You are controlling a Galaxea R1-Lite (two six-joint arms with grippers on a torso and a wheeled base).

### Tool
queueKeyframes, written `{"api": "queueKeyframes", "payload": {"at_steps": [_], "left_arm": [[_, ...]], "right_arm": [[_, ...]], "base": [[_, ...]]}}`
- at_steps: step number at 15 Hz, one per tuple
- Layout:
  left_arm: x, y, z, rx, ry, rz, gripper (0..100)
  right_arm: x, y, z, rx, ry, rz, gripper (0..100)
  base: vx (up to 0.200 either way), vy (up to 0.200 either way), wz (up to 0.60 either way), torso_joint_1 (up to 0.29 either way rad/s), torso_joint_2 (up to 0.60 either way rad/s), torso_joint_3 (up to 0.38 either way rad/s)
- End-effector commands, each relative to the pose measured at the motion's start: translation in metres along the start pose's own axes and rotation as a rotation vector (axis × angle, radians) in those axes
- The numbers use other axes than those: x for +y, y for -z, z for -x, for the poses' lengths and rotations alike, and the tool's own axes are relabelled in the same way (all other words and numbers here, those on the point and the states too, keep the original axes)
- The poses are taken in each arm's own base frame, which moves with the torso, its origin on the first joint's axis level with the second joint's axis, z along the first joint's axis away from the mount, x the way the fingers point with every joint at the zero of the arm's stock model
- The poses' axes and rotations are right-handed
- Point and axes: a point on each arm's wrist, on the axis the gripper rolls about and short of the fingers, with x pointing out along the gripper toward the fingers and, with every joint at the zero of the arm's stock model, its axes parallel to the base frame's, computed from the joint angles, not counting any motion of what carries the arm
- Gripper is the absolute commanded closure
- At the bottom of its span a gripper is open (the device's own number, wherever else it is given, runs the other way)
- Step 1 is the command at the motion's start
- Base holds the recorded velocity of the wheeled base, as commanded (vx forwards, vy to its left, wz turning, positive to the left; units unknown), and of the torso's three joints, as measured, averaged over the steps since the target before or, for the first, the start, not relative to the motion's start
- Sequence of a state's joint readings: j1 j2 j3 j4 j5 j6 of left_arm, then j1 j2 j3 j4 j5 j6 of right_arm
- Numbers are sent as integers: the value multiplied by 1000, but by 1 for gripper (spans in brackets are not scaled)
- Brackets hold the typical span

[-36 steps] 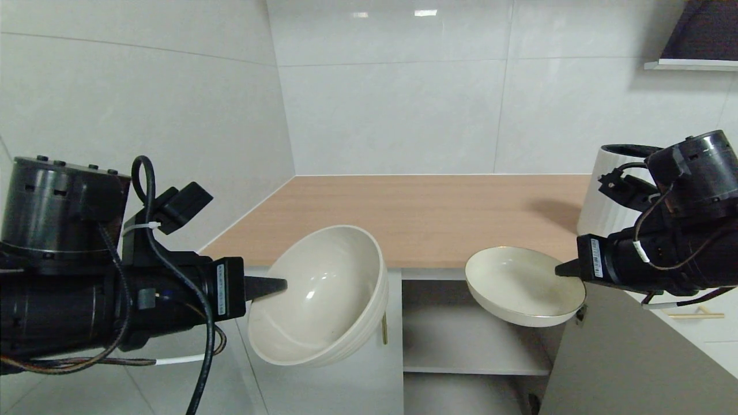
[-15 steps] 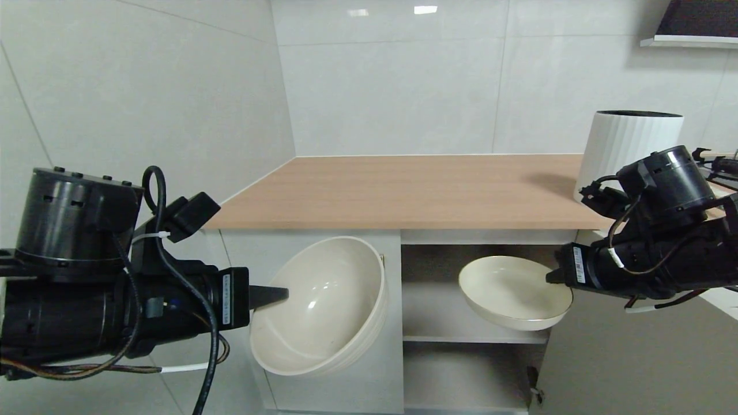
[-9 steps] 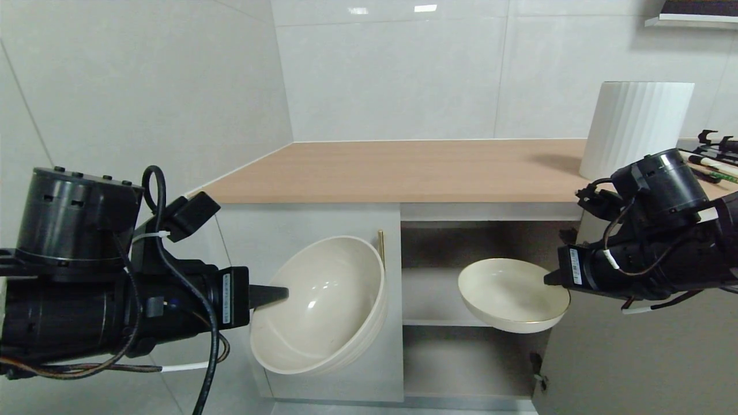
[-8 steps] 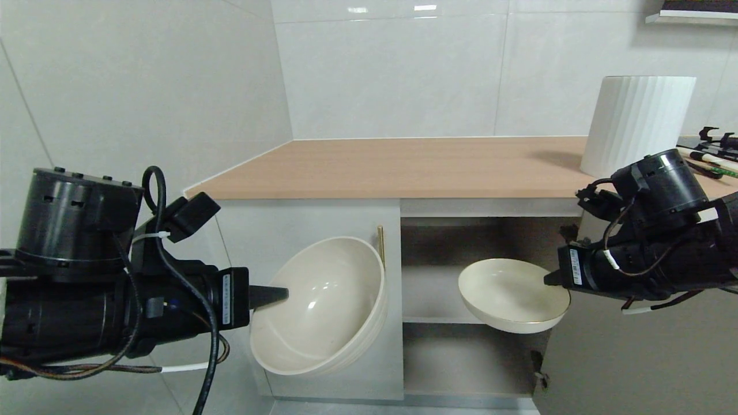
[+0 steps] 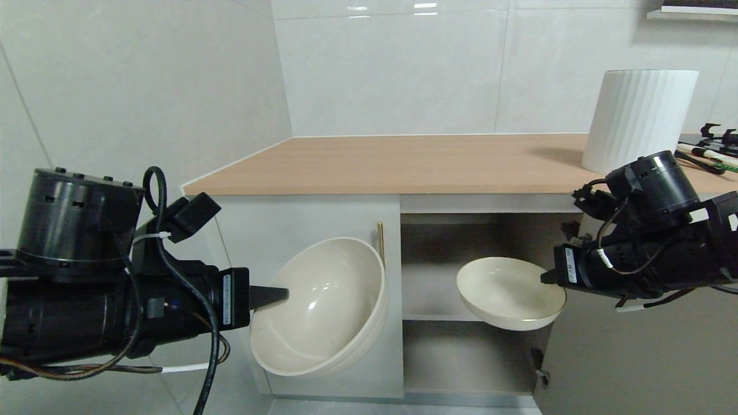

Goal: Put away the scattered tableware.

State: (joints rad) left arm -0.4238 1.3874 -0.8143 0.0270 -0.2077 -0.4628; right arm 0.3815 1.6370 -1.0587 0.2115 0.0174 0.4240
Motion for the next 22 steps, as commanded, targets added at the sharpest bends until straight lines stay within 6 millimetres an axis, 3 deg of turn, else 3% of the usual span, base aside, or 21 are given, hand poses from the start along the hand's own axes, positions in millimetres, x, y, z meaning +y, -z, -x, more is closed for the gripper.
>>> {"api": "queueKeyframes", "payload": {"at_steps": [1, 7, 11, 13, 19, 22], "left_arm": [[0, 0, -2, 5, -2, 2, 100], [1, 0, -4, 12, -5, 4, 100], [2, 1, -6, 17, -11, 5, 100], [2, 1, -6, 18, -10, 4, 100], [2, 1, -9, 26, -14, 6, 100], [0, 1, -8, 25, -9, 2, 100]], "right_arm": [[-1, 2, -19, 39, 18, -1, 100], [-13, 20, -128, 142, 77, -15, 100], [-29, 30, -181, 115, 122, -30, 100], [-34, 25, -210, 84, 134, -37, 100], [-45, 10, -265, -19, 252, -142, 100], [-49, 6, -282, -67, 319, -151, 100]], "base": [[0, 0, 0, -61, 100, 51], [0, 0, 0, 0, 0, 0], [0, 0, 0, 0, 0, 0], [0, 0, 0, 0, 0, 0], [0, 0, 0, 0, 0, 0], [0, 0, 0, 0, 0, 0]]}}
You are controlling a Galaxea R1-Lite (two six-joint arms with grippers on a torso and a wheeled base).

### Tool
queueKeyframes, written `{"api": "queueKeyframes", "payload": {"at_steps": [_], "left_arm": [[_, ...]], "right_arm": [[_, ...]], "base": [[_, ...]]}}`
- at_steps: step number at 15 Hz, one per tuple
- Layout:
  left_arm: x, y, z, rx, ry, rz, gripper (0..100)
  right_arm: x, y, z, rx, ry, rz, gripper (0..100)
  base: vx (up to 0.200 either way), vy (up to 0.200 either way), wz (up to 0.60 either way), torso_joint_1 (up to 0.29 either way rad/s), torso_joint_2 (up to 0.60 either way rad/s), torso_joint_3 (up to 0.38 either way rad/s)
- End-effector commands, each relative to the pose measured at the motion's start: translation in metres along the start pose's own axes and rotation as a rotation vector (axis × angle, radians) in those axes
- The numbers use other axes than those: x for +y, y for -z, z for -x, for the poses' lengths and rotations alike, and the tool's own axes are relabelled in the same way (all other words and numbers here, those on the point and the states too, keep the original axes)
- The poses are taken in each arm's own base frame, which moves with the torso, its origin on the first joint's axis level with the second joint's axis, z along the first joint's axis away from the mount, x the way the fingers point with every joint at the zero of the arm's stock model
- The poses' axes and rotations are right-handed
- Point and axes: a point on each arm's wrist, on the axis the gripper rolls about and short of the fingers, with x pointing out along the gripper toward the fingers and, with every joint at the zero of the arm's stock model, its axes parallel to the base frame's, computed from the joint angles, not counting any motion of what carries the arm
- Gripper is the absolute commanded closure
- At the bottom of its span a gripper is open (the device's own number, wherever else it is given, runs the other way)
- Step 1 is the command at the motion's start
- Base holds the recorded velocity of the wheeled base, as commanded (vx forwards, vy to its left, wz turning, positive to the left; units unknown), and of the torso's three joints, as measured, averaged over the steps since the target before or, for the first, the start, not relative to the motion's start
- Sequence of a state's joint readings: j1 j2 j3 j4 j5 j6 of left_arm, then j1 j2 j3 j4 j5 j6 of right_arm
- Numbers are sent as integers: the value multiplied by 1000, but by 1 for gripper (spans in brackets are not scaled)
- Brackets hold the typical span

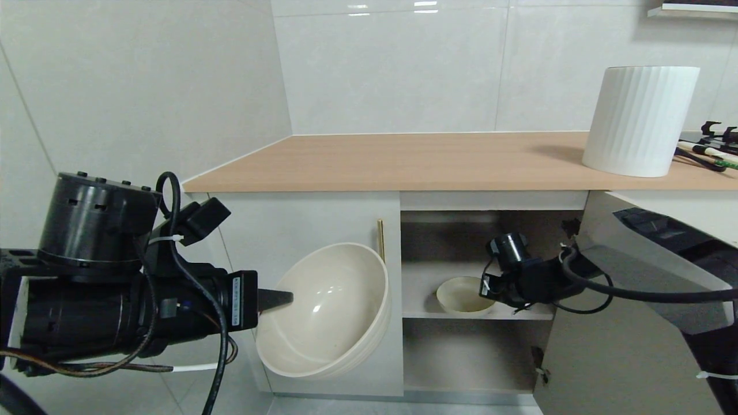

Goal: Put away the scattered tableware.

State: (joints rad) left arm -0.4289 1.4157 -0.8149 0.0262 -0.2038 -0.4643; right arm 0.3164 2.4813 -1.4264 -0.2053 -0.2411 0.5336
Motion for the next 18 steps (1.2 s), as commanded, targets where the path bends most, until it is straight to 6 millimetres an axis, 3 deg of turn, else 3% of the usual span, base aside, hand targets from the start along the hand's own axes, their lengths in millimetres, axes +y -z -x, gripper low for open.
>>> {"api": "queueKeyframes", "payload": {"at_steps": [1, 7, 18], "left_arm": [[-1, 0, 0, 1, 3, -3, 100], [0, 1, -5, 14, -6, 1, 100], [1, 1, -8, 21, -11, 1, 100]], "right_arm": [[-2, 8, -20, 10, 26, -4, 100], [-5, 5, -52, -81, 144, -30, 100], [-7, -14, -79, -136, 249, -107, 100]], "base": [[0, 0, 0, 0, 0, 0], [0, 0, 0, 0, 0, 0], [0, 0, 0, 0, 0, 0]]}}
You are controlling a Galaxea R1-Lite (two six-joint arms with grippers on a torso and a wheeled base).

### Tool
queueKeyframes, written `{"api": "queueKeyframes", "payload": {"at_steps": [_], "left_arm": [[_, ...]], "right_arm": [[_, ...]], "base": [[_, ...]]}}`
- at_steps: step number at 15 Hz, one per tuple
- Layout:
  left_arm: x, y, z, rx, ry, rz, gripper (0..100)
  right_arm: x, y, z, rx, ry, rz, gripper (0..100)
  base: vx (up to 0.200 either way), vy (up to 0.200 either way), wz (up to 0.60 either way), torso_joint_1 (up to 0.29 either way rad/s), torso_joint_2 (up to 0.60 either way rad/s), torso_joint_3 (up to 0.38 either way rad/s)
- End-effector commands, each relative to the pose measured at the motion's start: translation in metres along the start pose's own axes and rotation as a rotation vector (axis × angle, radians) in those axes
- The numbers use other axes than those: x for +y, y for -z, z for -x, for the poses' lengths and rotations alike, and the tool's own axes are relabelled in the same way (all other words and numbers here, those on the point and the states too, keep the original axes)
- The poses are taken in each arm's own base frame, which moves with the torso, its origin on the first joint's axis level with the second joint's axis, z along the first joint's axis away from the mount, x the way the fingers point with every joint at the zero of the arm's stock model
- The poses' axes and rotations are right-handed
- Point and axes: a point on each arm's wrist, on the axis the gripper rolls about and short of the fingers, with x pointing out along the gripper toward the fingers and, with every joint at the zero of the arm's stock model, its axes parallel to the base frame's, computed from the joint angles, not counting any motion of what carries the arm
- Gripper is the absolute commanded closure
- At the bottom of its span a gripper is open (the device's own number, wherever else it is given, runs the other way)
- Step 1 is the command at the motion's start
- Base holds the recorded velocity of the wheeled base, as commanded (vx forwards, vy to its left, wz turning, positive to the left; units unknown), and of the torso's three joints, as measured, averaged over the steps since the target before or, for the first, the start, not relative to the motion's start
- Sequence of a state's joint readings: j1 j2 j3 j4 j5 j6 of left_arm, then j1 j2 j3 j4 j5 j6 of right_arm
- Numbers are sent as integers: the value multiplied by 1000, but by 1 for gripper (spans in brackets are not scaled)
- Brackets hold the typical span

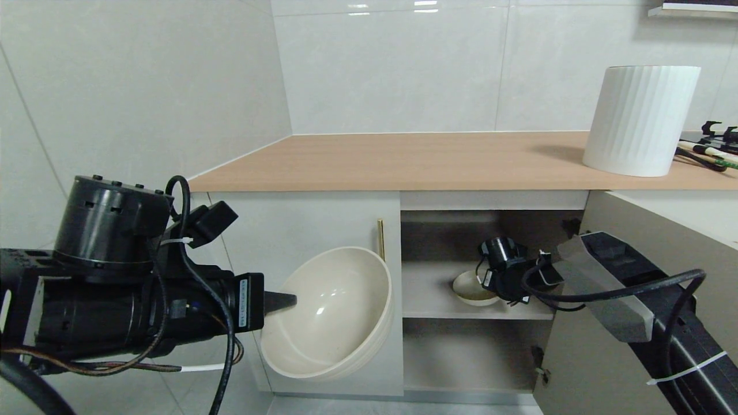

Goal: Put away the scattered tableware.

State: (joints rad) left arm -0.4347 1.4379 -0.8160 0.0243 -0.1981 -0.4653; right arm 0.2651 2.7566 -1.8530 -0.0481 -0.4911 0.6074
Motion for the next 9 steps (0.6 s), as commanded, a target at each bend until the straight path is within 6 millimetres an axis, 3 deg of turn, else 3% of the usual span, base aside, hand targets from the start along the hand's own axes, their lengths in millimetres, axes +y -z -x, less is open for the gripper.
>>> {"api": "queueKeyframes", "payload": {"at_steps": [1, 7, 8, 9], "left_arm": [[0, 0, -1, 4, -1, 1, 100], [0, 0, -2, 5, -2, 2, 100], [1, 0, -2, 5, -3, 2, 100], [0, 0, -2, 5, -2, 2, 100]], "right_arm": [[1, 2, -3, -1, -1, 1, 100], [2, 3, -5, -15, 16, 1, 100], [2, 3, -5, -15, 16, 1, 0], [2, 2, -4, -17, 17, 1, 0]], "base": [[0, 0, 0, 0, 0, 0], [0, 0, 0, 0, 0, 0], [0, 0, 0, 0, 0, 0], [0, 0, 0, 0, 0, 0]]}}
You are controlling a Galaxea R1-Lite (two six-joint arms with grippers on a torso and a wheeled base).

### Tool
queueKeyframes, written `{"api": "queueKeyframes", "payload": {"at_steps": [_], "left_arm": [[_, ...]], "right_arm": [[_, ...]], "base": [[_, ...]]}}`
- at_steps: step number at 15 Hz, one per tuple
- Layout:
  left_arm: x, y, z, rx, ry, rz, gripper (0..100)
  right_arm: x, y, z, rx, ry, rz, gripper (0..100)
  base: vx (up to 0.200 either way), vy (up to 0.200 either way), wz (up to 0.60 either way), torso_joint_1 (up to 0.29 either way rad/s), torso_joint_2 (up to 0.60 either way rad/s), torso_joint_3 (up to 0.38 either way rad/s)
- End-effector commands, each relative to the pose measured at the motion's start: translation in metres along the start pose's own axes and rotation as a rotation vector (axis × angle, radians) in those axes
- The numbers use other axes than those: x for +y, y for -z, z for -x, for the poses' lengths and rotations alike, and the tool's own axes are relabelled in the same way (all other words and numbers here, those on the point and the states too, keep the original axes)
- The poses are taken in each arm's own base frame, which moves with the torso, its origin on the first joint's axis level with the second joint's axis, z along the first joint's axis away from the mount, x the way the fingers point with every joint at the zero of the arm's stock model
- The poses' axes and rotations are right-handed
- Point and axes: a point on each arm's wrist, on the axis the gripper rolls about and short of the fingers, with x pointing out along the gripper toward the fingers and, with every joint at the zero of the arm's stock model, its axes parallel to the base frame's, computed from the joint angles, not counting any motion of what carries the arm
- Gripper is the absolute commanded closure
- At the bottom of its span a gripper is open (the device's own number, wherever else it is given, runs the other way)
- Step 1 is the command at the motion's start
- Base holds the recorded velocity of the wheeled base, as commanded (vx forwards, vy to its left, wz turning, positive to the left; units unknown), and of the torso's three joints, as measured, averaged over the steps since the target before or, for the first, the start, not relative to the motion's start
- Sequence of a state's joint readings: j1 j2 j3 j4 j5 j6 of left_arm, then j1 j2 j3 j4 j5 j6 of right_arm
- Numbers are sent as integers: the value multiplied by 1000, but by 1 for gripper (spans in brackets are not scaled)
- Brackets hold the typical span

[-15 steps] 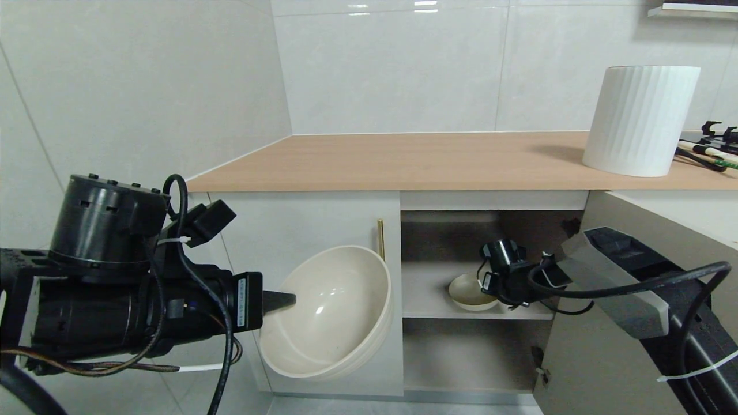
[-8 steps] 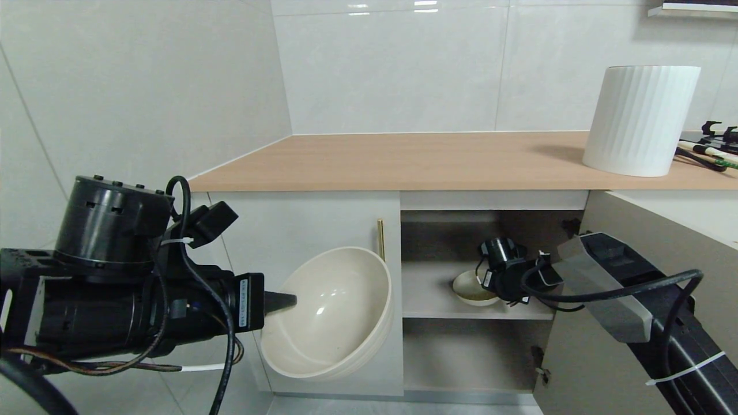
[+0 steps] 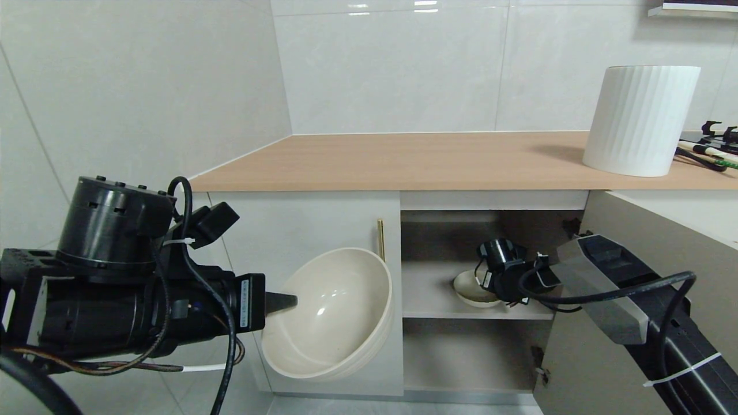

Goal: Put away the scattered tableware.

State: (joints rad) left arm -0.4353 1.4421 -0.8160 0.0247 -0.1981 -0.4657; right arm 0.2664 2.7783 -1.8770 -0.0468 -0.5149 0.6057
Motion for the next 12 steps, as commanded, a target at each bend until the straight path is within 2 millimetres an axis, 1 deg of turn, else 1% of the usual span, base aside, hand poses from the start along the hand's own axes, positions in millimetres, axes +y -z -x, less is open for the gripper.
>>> {"api": "queueKeyframes", "payload": {"at_steps": [1, 5, 6, 8, 9, 11, 12], "left_arm": [[0, 0, 0, 1, 0, 1, 100], [0, 0, -1, 2, -2, 0, 100], [0, 0, -2, 6, -1, 2, 100], [2, 0, -6, 18, -10, 5, 100], [3, -1, -12, 30, -18, 13, 100], [6, -3, -32, 73, -45, 27, 100], [9, -1, -42, 97, -71, 40, 100]], "right_arm": [[1, -1, 1, -7, 3, -2, 0], [1, -3, 3, -12, 2, -5, 0], [1, -6, 6, -15, 0, -9, 0], [-2, -14, 21, -6, 4, -23, 0], [-7, -22, 41, 12, 10, -32, 0], [-18, -34, 79, 38, -11, -20, 0], [-19, -36, 96, 58, -47, -7, 0]], "base": [[0, 0, 0, 0, 0, 0], [0, 0, 0, 0, 0, 0], [0, 0, 0, 0, 0, 0], [0, 0, 0, 0, 0, 0], [0, 0, 0, 0, 0, 0], [0, 0, 0, 0, 0, 0], [0, 0, 0, 0, 0, 0]]}}
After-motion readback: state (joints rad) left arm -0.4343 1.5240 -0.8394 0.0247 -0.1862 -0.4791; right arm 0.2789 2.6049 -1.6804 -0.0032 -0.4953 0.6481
